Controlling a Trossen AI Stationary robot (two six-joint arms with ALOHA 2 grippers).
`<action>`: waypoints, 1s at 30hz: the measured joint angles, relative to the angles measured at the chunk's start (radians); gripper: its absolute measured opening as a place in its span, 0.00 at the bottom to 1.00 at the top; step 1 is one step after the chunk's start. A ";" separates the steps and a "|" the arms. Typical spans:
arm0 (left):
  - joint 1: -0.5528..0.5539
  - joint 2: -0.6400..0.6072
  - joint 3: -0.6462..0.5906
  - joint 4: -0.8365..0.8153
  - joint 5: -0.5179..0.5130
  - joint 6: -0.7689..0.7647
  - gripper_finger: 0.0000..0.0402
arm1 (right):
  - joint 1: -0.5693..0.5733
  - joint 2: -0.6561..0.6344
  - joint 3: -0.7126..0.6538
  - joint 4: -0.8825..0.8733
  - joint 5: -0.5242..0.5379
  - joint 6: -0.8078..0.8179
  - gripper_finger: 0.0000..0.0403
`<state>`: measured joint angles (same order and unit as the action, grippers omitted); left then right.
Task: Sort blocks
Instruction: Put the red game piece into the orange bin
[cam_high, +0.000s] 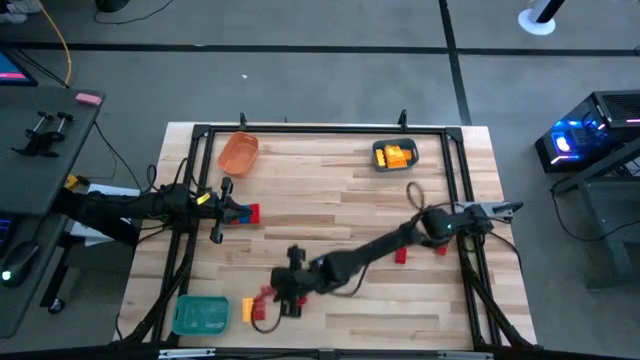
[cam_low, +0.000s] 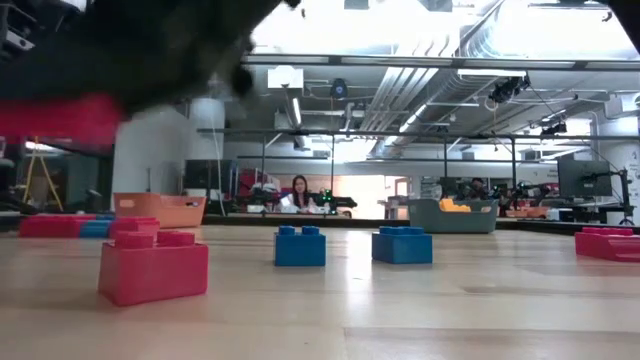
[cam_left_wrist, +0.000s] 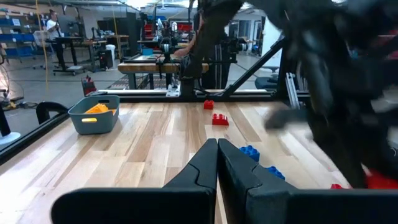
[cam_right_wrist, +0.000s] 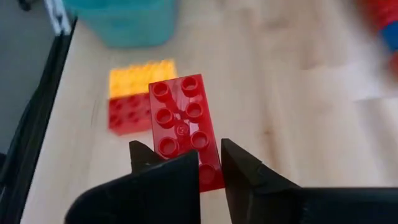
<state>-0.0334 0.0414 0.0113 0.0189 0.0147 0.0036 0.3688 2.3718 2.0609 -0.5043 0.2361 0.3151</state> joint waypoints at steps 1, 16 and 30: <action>0.000 0.000 0.000 0.000 0.000 0.000 0.00 | -0.014 -0.029 0.000 -0.042 0.007 -0.017 0.01; 0.000 0.000 0.000 0.000 0.000 0.000 0.00 | -0.338 -0.206 0.000 -0.288 0.123 0.043 0.00; 0.000 0.000 0.000 0.000 0.000 0.000 0.00 | -0.602 -0.037 0.000 0.205 -0.346 -0.081 0.00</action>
<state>-0.0338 0.0412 0.0113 0.0189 0.0145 0.0036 -0.2331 2.3346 2.0613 -0.2997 -0.1099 0.2337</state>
